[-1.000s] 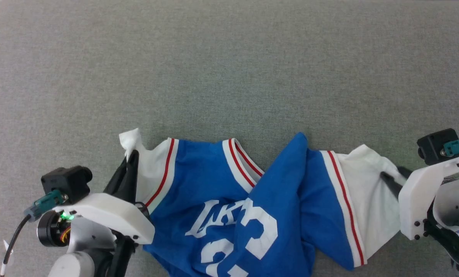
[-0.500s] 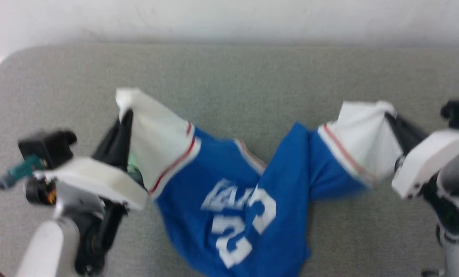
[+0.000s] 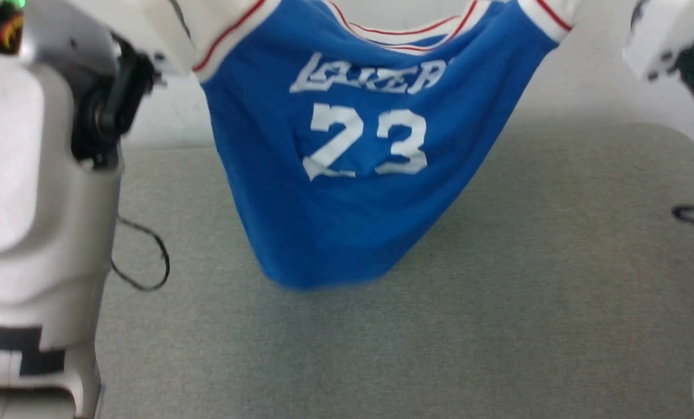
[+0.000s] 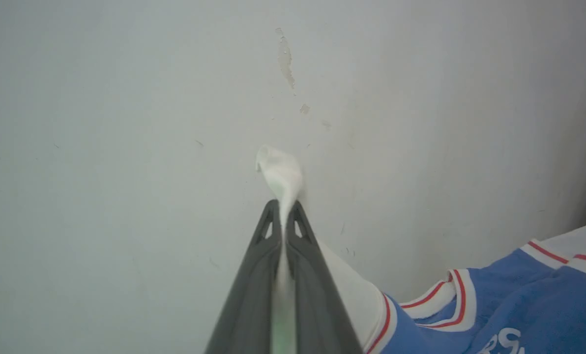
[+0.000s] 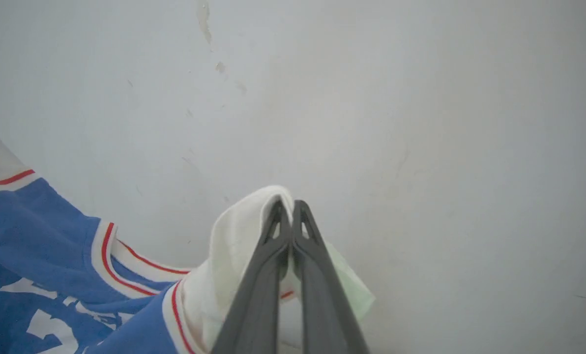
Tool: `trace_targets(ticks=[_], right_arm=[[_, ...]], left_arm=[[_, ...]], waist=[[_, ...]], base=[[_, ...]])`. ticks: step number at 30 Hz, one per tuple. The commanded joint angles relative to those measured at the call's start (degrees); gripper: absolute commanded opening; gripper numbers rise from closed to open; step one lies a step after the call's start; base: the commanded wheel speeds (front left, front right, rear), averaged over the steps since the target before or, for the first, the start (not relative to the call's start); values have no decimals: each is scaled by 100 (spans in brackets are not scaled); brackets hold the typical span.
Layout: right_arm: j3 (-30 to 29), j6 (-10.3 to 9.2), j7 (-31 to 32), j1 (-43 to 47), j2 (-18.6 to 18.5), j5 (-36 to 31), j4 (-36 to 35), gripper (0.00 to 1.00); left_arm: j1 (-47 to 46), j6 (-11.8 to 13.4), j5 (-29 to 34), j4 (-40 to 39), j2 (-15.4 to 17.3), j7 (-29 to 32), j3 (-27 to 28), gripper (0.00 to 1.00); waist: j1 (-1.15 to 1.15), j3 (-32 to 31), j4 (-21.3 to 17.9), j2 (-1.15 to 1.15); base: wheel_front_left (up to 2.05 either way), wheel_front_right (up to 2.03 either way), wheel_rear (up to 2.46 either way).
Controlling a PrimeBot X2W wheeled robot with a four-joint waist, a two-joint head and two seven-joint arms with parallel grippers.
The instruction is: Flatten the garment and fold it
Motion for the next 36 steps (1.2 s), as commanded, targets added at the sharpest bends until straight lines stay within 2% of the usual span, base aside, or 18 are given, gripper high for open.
trace_targets(ticks=[1, 9, 14, 18, 26, 30, 36], right_arm=[[36, -4, -48, -132, 26, -35, 68, 0], [408, -4, -260, -1496, 74, -231, 1318, 0], [447, -4, -419, -1998, -6, -304, 1832, 0], [289, -4, -493, -2322, -36, -350, 2101, 0], [-131, -4, -890, -3270, -56, -835, 2483, 0], [-258, -4, -1227, -3690, -27, -1159, 2633, 0], [-382, -4, -1480, -4200, -116, -1476, 2915, 0]], left_arm=[[-136, -19, 30, 83, -1, 9, 5, 0], [-1407, -11, 239, 1298, 31, 80, -68, 0], [-1932, 41, 313, 1624, 92, 73, -45, 0], [-2328, 185, 412, 1727, 120, 7, -11, 0], [-3316, 484, 593, 1818, 18, -817, 163, 0], [-3745, 429, 551, 1919, -47, -1324, 258, 0], [-4261, 323, 411, 2173, -177, -1746, 353, 0]], waist=[[1, -151, -225, 0], [1, 131, -523, 0], [1, 485, -629, 0], [1, 925, -664, 0], [1, 2066, -536, 0], [1, 2451, -457, 0], [1, 2925, -307, 0]], base=[[0, 0, 0], [0, 0, 0], [0, 0, 0], [0, 0, 0], [0, 0, 0], [0, 0, 0], [0, 0, 0]])
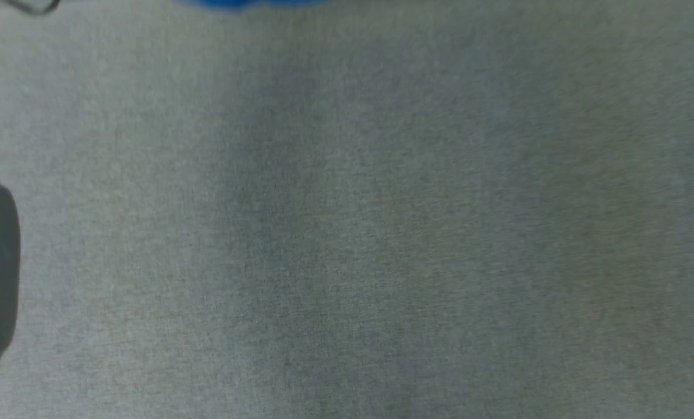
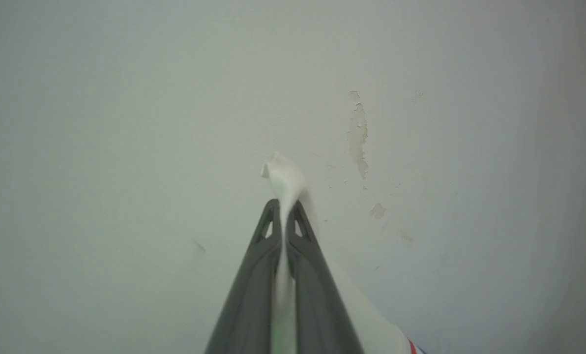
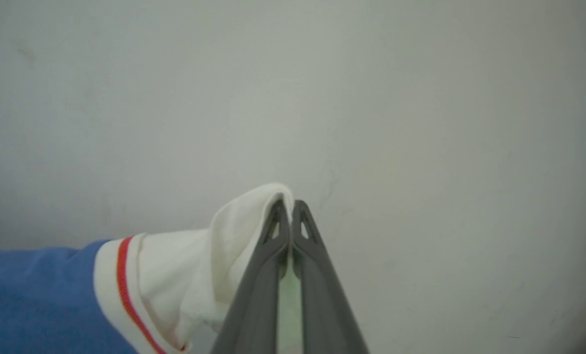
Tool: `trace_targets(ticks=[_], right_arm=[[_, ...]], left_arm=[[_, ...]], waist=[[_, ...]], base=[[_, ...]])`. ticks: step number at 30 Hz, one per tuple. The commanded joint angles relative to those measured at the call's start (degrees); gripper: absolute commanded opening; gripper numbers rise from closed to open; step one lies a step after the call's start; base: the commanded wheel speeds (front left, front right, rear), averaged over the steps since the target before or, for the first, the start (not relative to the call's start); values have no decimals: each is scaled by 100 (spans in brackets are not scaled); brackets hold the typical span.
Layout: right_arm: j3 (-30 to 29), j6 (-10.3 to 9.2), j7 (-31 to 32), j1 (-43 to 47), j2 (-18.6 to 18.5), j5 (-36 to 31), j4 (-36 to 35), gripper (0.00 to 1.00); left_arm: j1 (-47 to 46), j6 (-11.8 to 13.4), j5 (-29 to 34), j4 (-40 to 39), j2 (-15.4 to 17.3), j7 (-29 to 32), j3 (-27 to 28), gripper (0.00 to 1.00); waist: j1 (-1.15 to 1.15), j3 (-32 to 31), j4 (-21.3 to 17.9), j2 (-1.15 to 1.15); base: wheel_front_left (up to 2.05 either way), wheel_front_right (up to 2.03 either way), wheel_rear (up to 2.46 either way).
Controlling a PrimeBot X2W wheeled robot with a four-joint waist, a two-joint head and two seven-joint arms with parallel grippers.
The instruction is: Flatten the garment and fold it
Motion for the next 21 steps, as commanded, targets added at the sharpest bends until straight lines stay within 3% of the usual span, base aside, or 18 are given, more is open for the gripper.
trace_targets(ticks=[1, 13, 21], right_arm=[[-17, -5, -52, -133, -61, -65, 38, 0], [139, -5, -513, -418, -321, -282, 225, 0], [634, -5, -723, -211, -483, 231, 48, 0]], left_arm=[[-147, -39, -36, 33, -19, -71, 37, 0], [-307, -308, -276, 267, -30, -777, 194, 0], [130, -643, -606, 2, 44, -927, 323, 0]], waist=[[-2, 552, 190, 0], [-2, 1420, 338, 0], [-2, 1595, 369, 0]], base=[[0, 0, 0], [0, 0, 0], [0, 0, 0]])
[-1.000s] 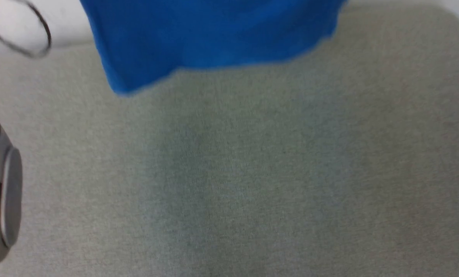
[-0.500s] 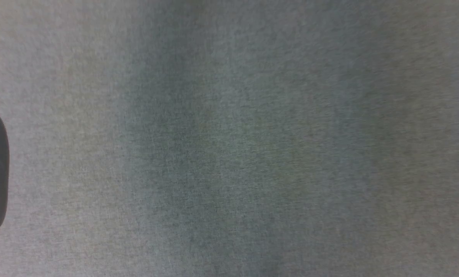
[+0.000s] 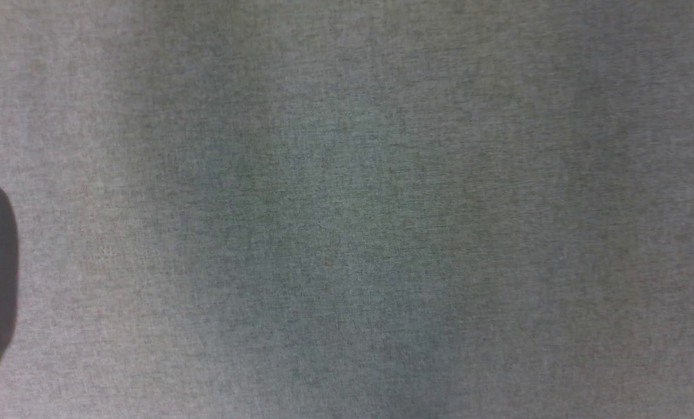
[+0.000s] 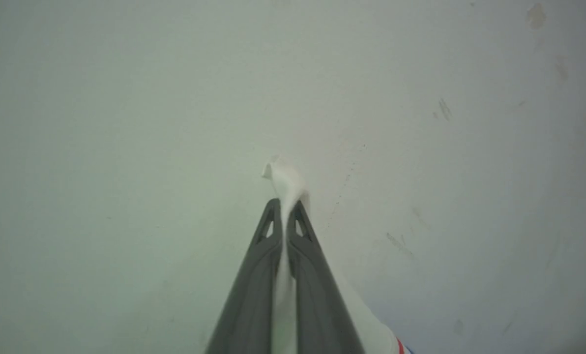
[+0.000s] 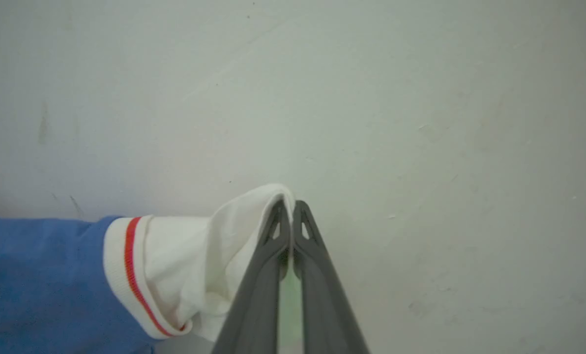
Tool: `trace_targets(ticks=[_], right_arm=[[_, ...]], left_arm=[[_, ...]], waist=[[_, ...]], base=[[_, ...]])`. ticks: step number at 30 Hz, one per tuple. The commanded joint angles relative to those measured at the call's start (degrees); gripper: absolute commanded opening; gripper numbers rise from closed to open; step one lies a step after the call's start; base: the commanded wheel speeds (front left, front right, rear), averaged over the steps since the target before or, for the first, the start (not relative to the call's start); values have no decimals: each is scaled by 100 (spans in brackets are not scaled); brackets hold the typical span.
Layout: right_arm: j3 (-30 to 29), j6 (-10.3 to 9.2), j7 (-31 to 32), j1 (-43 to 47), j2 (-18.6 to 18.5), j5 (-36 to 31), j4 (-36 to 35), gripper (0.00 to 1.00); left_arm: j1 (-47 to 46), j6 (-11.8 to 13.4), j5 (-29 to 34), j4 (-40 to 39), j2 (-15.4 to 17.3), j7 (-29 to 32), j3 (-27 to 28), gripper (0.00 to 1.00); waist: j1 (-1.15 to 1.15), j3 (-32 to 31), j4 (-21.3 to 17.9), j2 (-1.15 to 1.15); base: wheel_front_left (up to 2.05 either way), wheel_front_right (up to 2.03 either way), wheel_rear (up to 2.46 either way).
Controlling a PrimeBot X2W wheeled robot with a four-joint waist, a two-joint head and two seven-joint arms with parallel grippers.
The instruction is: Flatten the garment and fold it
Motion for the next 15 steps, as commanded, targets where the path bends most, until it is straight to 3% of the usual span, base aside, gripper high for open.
trace_targets(ticks=[1, 9, 14, 15], right_arm=[[76, -5, -57, 159, -73, 142, -102, 0], [387, -5, 55, 1721, -419, 1292, -1329, 0], [21, -5, 424, 3475, -425, 1780, -2627, 0], [21, -5, 424, 3475, -425, 1780, -2627, 0]], left_arm=[[209, -71, -100, -95, 19, -50, 56, 0], [1996, -341, -559, -1315, 114, 308, 107, 0], [3800, -96, -761, -2688, 151, 653, 165, 0], [3800, -96, -761, -2688, 151, 653, 165, 0]], waist=[[-1, -1, 53, 1], [-1, -641, 71, 1], [-1, -1153, 38, 1], [-1, -1153, 38, 1]], base=[[0, 0, 0], [0, 0, 0], [0, 0, 0], [0, 0, 0]])
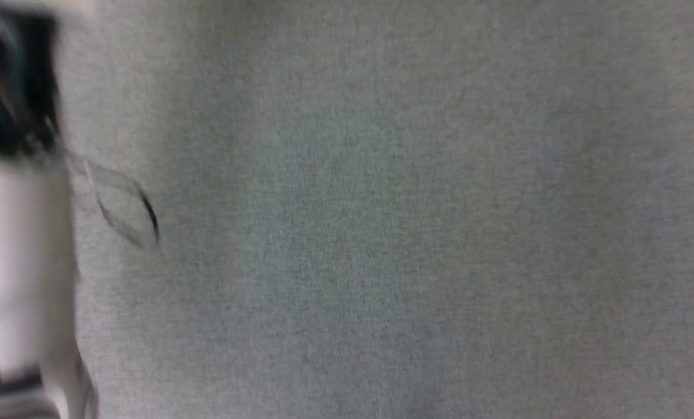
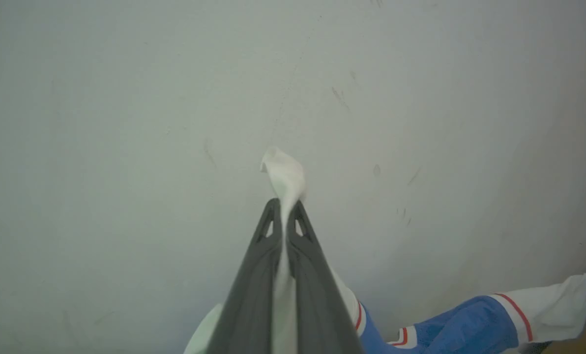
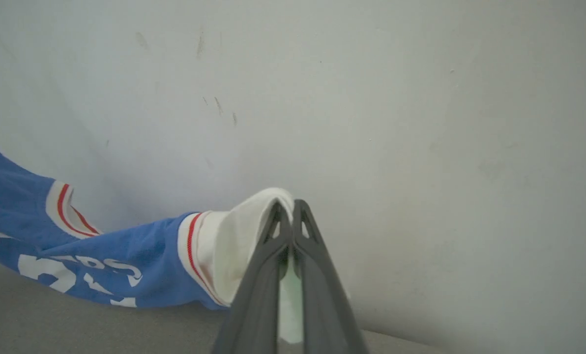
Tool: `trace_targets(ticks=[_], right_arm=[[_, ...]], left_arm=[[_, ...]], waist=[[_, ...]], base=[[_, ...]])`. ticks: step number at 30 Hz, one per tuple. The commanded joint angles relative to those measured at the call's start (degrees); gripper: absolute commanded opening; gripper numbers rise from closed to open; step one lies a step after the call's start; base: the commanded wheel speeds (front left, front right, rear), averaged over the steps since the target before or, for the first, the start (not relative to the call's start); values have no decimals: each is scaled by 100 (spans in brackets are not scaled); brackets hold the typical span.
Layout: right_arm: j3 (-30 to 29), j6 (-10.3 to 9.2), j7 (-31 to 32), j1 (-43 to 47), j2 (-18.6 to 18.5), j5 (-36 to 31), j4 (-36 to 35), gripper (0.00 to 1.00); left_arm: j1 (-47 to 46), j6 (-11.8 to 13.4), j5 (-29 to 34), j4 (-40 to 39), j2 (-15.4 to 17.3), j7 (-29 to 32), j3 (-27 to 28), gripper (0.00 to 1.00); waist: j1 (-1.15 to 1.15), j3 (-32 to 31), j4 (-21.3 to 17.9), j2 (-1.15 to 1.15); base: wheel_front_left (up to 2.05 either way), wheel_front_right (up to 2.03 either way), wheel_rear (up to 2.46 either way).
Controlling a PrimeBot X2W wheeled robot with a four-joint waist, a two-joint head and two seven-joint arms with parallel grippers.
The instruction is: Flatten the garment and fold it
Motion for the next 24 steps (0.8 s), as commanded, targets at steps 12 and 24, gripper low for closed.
trace_targets(ticks=[12, 24], right_arm=[[-844, -5, 657, 3787, 1031, 61, -2107, 0], [-1335, -5, 1319, 6813, 1702, 434, -2571, 0]], left_arm=[[3937, 631, 19, -1741, -61, 251, -157, 0], [6484, 633, -365, -1874, 132, 962, -651, 0]], waist=[[1, -1520, -56, 0], [1, -2343, 88, 0]], base=[[0, 0, 0], [0, 0, 0]])
